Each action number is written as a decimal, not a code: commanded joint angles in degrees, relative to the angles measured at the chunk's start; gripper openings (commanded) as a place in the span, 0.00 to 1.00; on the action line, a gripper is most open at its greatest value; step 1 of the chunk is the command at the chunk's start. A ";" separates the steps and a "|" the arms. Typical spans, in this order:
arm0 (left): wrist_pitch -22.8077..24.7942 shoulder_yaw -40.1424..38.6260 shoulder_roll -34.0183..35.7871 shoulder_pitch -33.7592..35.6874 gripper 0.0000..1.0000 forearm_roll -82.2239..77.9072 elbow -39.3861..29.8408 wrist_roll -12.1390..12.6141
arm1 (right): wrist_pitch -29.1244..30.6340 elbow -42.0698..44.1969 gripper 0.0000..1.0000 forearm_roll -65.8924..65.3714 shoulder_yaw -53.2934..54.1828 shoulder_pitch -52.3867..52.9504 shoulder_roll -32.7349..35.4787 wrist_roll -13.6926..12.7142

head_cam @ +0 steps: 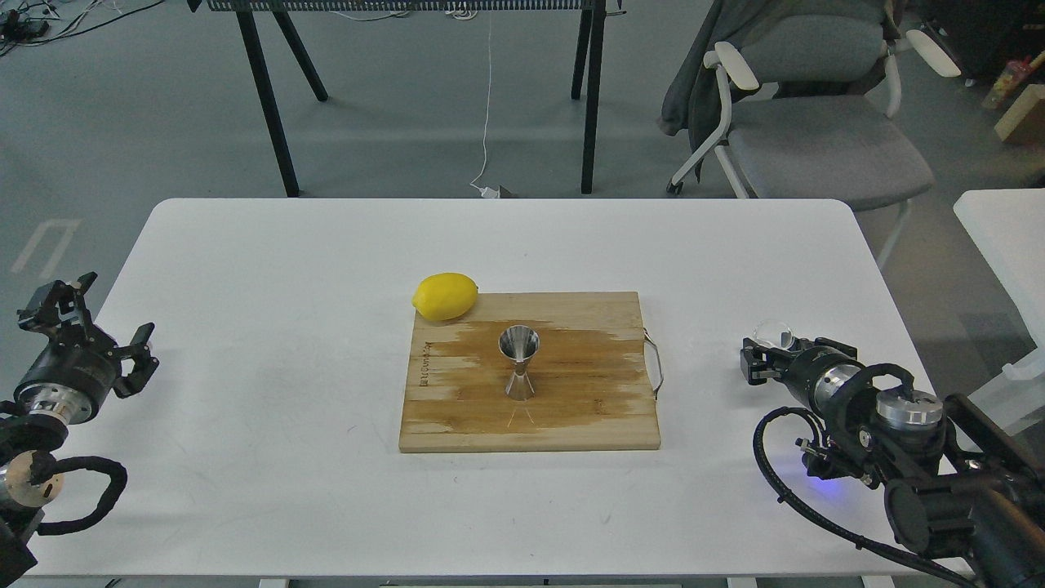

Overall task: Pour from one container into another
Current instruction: 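Move the right gripper down to the small clear glass and grasp it, then lift the clear glass with the right gripper and bring it over the jigger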

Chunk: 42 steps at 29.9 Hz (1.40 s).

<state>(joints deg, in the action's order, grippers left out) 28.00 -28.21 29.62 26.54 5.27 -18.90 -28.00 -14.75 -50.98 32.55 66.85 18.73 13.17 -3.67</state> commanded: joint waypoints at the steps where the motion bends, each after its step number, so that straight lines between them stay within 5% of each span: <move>1: 0.00 0.00 0.00 0.00 0.99 0.00 0.44 0.00 | 0.07 -0.08 0.53 -0.21 0.03 -0.01 -0.16 -0.02; 33: 0.00 0.09 0.00 0.09 0.99 -0.09 1.15 0.00 | 5.43 -1.40 0.44 -2.40 -2.07 -1.24 -0.69 0.06; 42: 0.00 0.09 -0.09 0.09 0.99 -0.09 1.15 0.00 | 5.26 -15.10 0.44 -5.56 -4.71 -3.09 -0.07 2.17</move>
<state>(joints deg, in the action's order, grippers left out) 28.00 -28.12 29.55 26.63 5.18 -17.75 -28.00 -8.95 -61.90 29.22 62.49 15.90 12.95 -2.08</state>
